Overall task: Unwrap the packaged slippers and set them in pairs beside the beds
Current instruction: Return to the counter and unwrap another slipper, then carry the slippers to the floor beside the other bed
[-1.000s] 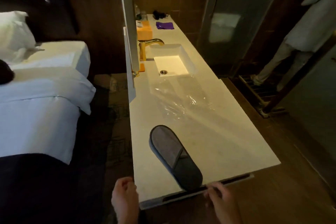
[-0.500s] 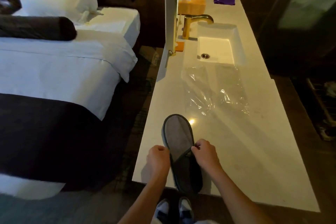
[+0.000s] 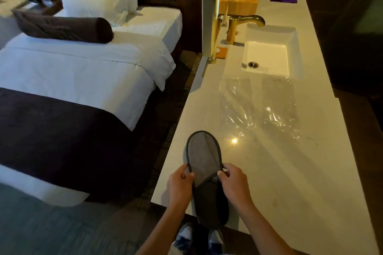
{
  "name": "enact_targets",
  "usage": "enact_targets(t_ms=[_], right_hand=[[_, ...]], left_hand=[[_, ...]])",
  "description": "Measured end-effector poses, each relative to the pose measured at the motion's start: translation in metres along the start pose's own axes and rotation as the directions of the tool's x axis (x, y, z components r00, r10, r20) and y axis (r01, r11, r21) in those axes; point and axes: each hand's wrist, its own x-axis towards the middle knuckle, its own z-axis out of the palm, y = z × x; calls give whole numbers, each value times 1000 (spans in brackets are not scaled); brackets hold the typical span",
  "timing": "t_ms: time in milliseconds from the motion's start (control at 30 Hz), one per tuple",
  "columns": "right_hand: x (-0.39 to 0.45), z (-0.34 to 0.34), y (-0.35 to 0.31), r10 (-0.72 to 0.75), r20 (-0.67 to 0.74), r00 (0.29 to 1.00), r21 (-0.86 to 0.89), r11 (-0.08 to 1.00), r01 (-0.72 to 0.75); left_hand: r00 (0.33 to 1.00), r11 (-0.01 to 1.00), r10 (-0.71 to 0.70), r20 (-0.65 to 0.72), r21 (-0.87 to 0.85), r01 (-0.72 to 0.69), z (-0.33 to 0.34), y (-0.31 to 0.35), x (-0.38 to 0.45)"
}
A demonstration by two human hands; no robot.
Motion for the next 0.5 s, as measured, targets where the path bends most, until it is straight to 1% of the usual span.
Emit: enact_targets(t_ms=[133, 300, 433, 500], right_hand=[[-2, 9, -20, -75, 80, 994, 8, 997, 74], [-2, 42, -63, -152, 116, 982, 11, 988, 151], [-2, 82, -111, -200, 93, 975, 51, 979, 196], [2, 109, -138, -196, 68, 978, 61, 980, 192]], left_hand=[[1000, 999, -9, 15, -36, 10, -22, -4, 3], [1000, 988, 4, -23, -155, -8, -78, -5, 21], [998, 974, 31, -51, -223, -41, -135, -7, 55], [998, 968, 48, -52, -245, -59, -167, -9, 79]])
